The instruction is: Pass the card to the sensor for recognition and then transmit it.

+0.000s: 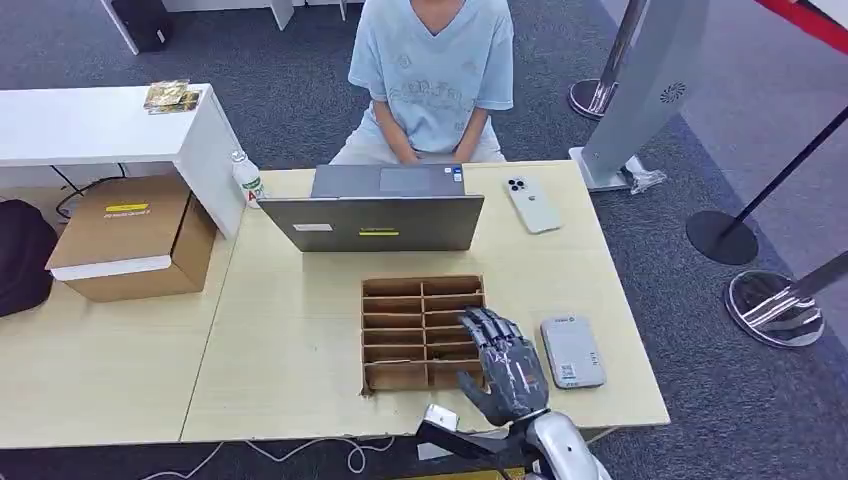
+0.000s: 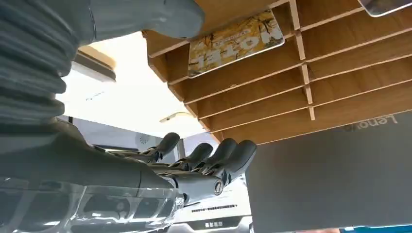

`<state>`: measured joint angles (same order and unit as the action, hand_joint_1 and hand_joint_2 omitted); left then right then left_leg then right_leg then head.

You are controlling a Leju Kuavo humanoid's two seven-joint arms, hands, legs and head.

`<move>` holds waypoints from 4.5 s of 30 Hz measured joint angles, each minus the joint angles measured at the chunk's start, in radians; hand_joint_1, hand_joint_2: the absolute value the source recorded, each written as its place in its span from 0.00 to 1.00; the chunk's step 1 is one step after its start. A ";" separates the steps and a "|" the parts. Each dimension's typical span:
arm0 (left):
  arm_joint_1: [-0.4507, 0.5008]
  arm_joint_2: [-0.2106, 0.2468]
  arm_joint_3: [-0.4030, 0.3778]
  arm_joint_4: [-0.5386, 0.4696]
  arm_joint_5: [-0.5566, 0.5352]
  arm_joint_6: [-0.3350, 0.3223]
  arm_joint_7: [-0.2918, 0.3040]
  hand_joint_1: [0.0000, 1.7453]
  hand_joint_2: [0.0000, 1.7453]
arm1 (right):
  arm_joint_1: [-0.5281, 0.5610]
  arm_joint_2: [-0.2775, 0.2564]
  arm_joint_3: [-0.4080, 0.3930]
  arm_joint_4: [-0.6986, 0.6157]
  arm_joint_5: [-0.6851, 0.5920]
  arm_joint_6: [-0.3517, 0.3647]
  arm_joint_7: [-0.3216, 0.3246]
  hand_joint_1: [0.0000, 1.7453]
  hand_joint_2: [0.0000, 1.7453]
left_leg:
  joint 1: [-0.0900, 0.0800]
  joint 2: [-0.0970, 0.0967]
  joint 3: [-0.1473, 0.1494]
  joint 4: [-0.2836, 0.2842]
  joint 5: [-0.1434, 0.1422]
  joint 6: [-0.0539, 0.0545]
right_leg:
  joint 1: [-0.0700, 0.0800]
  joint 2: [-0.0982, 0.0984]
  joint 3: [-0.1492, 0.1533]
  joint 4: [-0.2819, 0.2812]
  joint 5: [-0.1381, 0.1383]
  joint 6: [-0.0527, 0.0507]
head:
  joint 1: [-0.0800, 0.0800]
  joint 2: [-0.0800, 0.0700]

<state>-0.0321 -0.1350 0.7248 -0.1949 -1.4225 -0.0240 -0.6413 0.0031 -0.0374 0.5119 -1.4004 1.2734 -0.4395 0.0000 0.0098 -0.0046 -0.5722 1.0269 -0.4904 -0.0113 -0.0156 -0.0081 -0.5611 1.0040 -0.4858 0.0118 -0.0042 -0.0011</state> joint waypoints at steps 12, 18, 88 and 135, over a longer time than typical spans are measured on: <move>0.000 -0.001 0.000 0.000 0.000 0.006 0.000 0.00 1.00 | 0.002 0.003 0.000 0.000 0.008 0.001 0.000 0.46 1.00 | 0.000 0.000 0.000 0.000 0.000 0.000 | 0.000 0.000 0.000 0.000 0.000 0.000 | 0.000 0.000; 0.000 -0.001 0.000 0.000 0.000 0.006 -0.002 0.00 1.00 | 0.003 0.003 0.000 0.000 0.009 0.001 0.000 0.49 1.00 | 0.000 0.000 0.000 0.000 0.000 0.000 | 0.000 0.000 0.000 0.000 0.000 0.000 | 0.000 0.000; 0.006 -0.006 0.000 0.000 -0.007 0.017 -0.020 0.00 1.00 | 0.016 0.007 0.002 -0.006 0.021 0.004 0.004 0.95 1.00 | 0.000 0.000 0.000 0.000 0.000 0.000 | 0.000 0.000 0.000 0.000 0.000 0.000 | 0.000 0.000; 0.016 0.043 -0.104 0.000 0.105 -0.031 -0.060 0.00 1.00 | 0.173 -0.074 -0.166 -0.277 -0.666 0.151 -0.260 1.00 1.00 | 0.000 0.000 0.000 0.000 0.000 0.000 | 0.000 0.000 0.000 0.000 0.000 0.000 | 0.000 0.000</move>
<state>-0.0158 -0.0923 0.6207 -0.1949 -1.3180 -0.0545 -0.7012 0.1756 -0.1114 0.3464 -1.6776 0.6071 -0.2888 -0.2601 0.0096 -0.0044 -0.5722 1.0271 -0.4905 -0.0113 -0.0159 -0.0078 -0.5614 1.0039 -0.4858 0.0118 -0.0042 -0.0011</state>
